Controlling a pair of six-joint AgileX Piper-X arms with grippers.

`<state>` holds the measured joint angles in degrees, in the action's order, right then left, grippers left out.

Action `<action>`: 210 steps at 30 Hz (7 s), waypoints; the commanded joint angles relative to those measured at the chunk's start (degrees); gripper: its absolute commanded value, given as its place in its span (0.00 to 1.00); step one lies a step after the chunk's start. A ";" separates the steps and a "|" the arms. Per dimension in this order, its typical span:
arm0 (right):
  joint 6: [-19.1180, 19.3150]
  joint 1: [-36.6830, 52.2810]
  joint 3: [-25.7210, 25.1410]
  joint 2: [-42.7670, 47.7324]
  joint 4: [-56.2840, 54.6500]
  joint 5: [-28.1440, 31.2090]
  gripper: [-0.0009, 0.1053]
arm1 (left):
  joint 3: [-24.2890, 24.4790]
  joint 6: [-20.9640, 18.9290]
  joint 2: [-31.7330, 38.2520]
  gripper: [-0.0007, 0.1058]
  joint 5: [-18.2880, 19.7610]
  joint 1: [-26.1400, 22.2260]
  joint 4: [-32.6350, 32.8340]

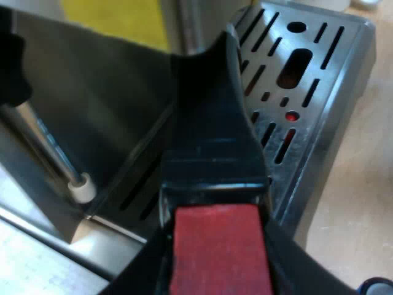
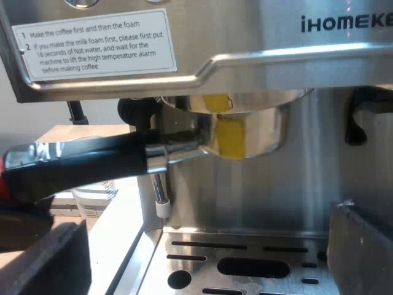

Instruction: Put the handle in the coffee machine

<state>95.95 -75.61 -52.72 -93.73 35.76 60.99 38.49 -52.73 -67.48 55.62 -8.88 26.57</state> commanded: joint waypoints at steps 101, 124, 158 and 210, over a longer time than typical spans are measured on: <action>17.33 16.75 -11.88 -19.51 25.97 -13.31 0.44 | 1.33 -15.62 0.79 0.01 17.52 -0.16 -13.63; 17.87 16.75 -11.95 -19.51 30.05 -13.29 0.44 | 1.33 -15.42 0.79 0.01 15.51 -0.16 -13.63; 17.87 16.75 -11.95 -19.51 32.59 -13.29 0.44 | 4.77 -19.63 0.79 0.50 20.28 -12.47 -10.62; 17.87 16.75 -11.95 -19.51 32.59 -13.29 0.44 | 29.36 10.70 -8.76 0.01 -32.99 6.04 34.90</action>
<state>113.55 -59.15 -63.75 -114.93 63.70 48.03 67.51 -41.99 -75.92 23.40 -3.12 61.37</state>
